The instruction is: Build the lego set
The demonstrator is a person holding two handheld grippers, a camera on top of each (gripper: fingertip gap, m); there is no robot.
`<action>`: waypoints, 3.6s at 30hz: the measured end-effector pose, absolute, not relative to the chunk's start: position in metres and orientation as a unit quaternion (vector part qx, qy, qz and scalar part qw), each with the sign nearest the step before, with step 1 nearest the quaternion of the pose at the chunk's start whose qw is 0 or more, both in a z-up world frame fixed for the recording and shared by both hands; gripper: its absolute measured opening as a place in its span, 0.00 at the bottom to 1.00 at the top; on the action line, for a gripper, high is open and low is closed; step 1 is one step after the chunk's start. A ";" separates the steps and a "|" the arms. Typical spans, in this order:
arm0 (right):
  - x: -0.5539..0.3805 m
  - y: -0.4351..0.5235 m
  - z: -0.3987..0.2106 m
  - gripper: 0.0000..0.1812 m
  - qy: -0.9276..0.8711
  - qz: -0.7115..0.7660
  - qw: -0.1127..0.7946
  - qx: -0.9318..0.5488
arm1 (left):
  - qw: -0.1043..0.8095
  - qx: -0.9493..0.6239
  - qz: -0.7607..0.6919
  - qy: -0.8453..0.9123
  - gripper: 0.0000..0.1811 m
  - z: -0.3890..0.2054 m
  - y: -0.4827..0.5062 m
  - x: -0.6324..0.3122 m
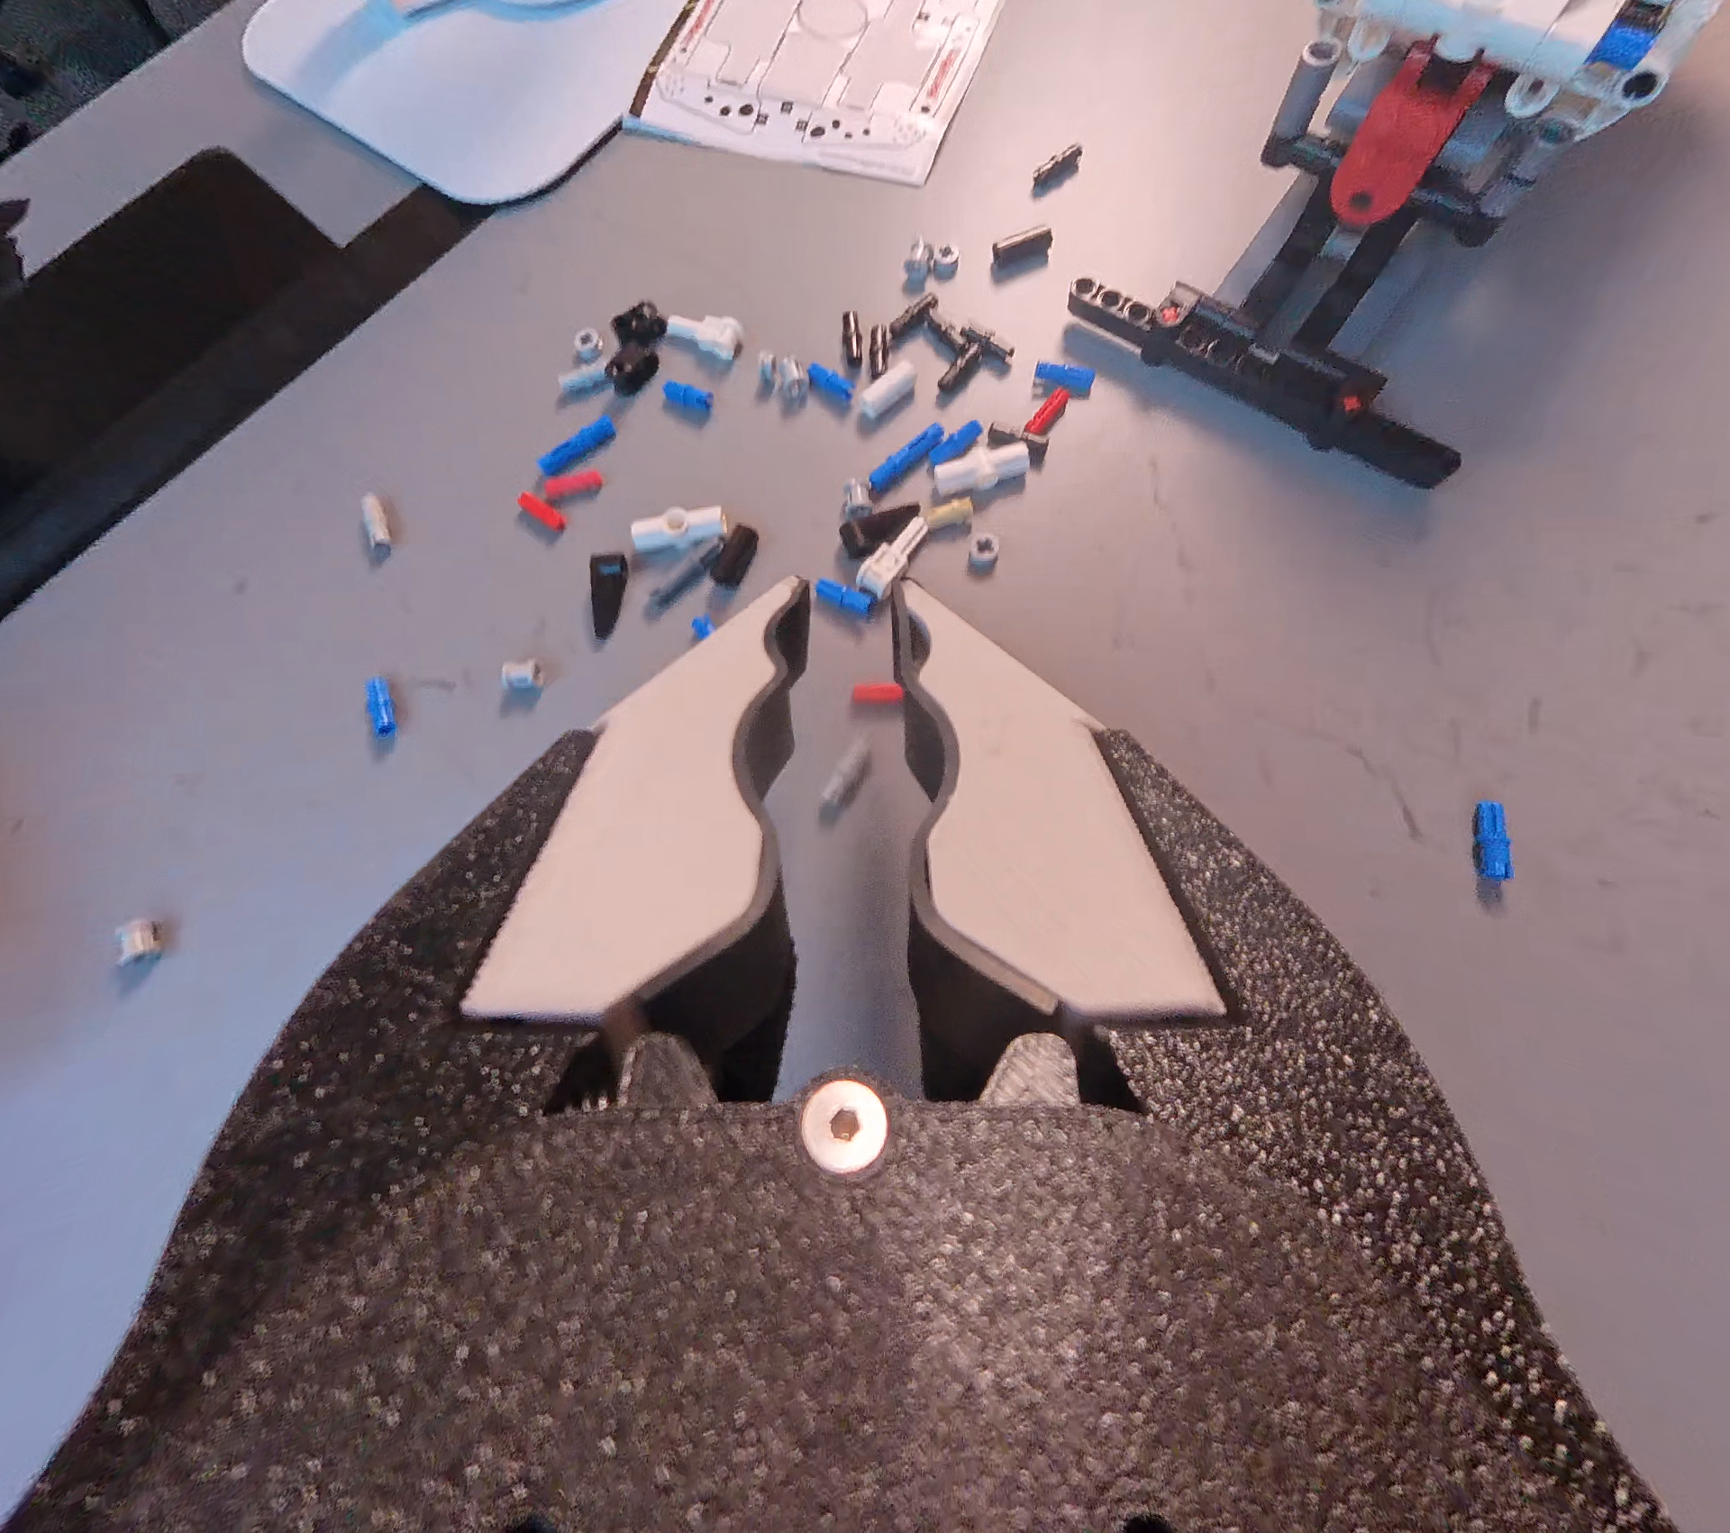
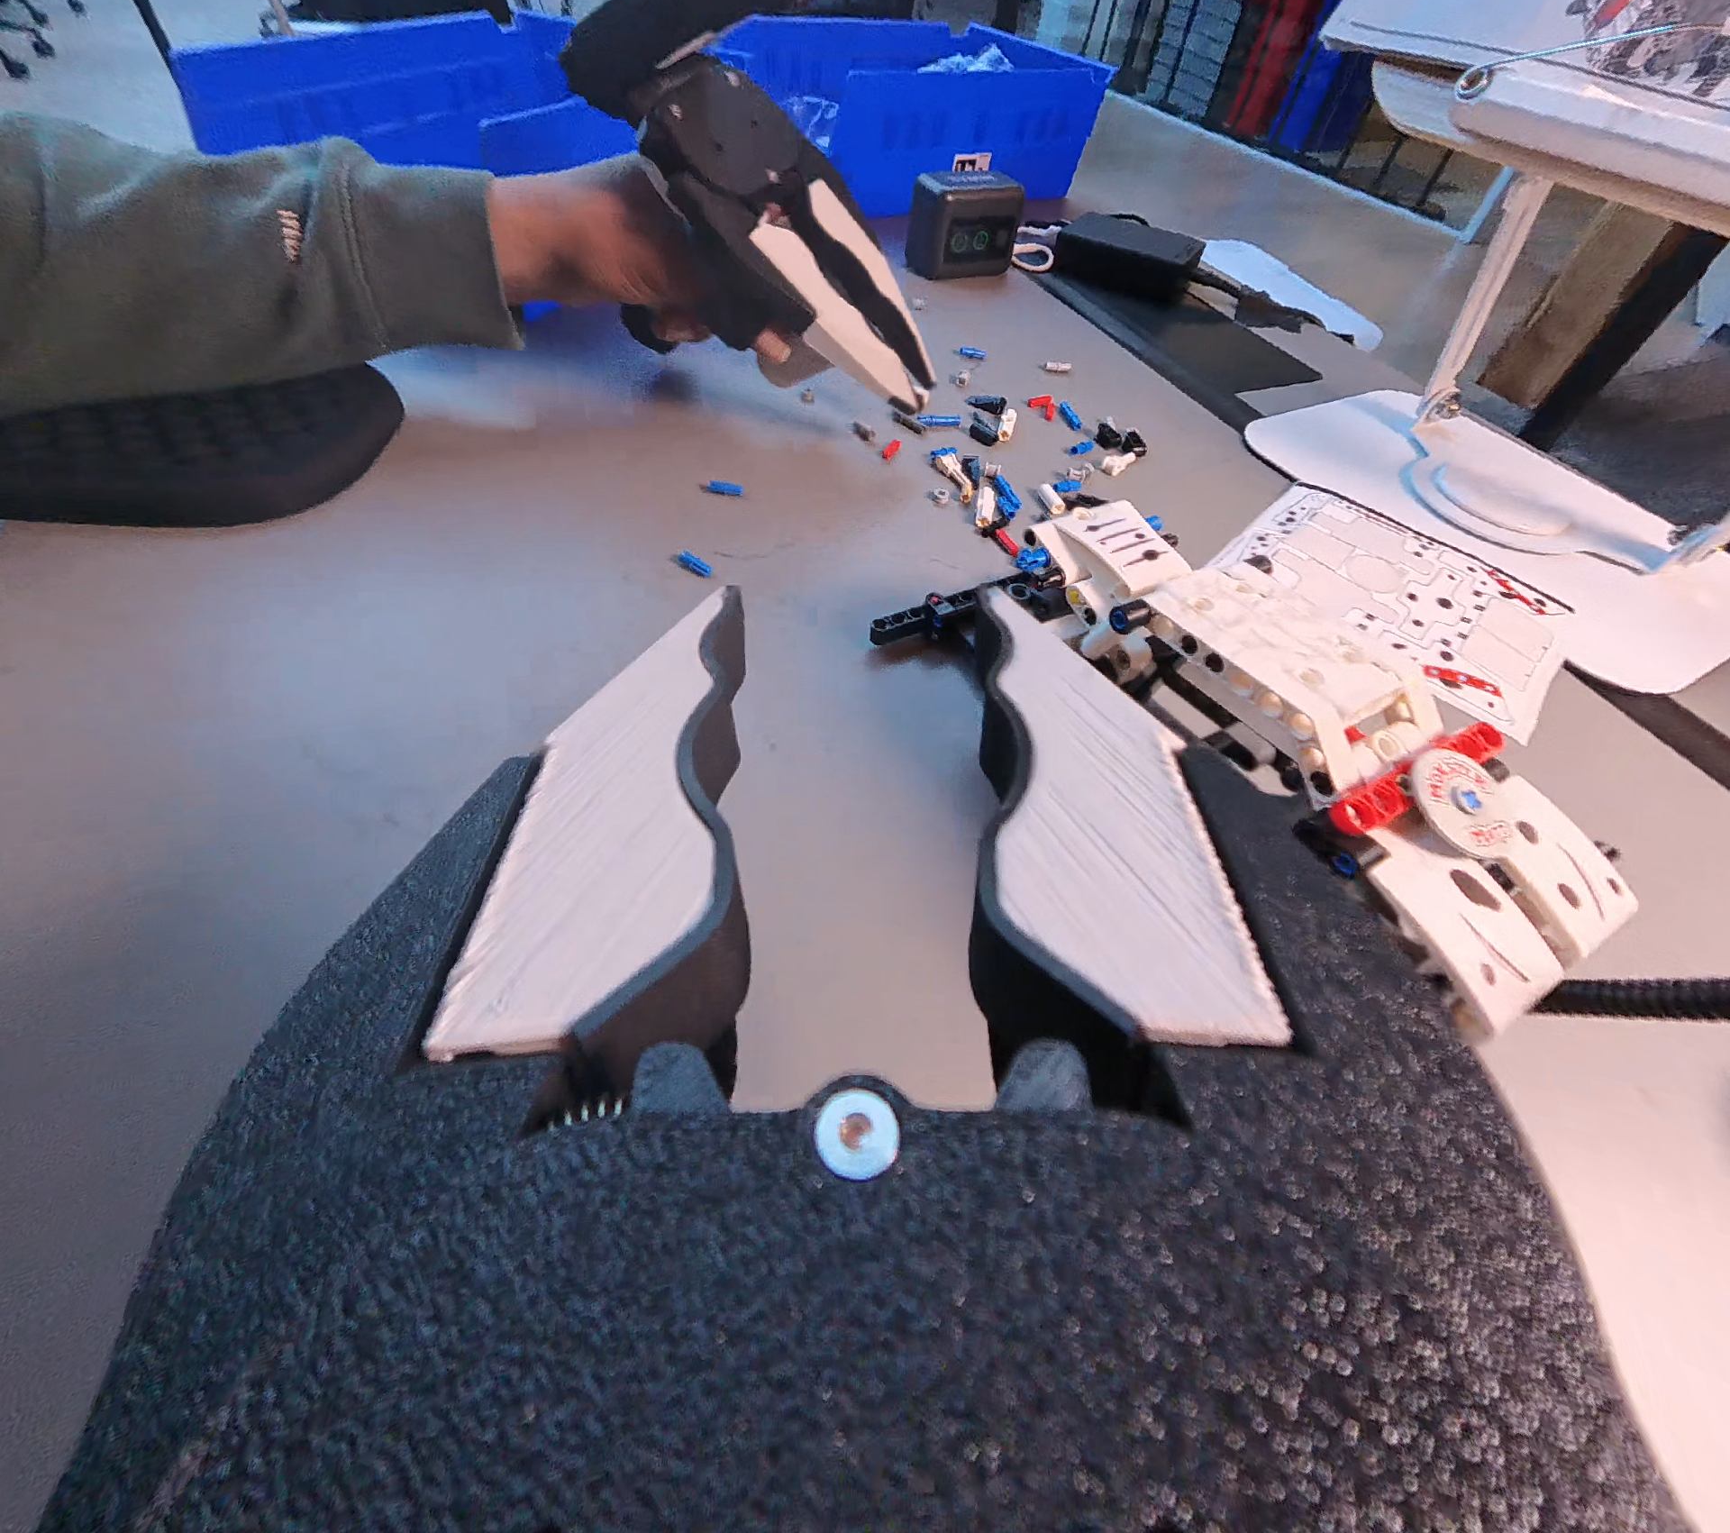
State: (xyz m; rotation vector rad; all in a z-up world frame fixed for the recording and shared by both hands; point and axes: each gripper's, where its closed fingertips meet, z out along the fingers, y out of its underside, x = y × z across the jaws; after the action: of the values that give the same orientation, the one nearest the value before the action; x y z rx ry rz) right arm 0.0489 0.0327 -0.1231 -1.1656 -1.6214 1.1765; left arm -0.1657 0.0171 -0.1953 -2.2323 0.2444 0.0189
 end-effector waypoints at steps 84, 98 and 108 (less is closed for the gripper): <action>0.053 0.052 -0.161 0.29 -0.683 0.357 0.434 -0.467 | 0.357 -0.886 -0.107 0.275 0.02 -0.220 -0.002 -0.057; 0.054 0.047 -0.164 0.28 -0.696 0.349 0.432 -0.455 | 0.299 -0.880 -0.190 0.317 0.03 -0.218 -0.042 -0.040; 0.053 0.045 -0.169 0.28 -0.703 0.345 0.425 -0.454 | 0.309 -0.889 -0.166 0.295 0.07 -0.219 -0.041 -0.057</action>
State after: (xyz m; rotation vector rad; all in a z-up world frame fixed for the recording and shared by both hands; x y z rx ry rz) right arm 0.0530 0.0454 -0.1694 -1.1350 -1.7568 0.8637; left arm -0.0566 -0.0405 -0.2189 -2.3480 0.7794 -0.4396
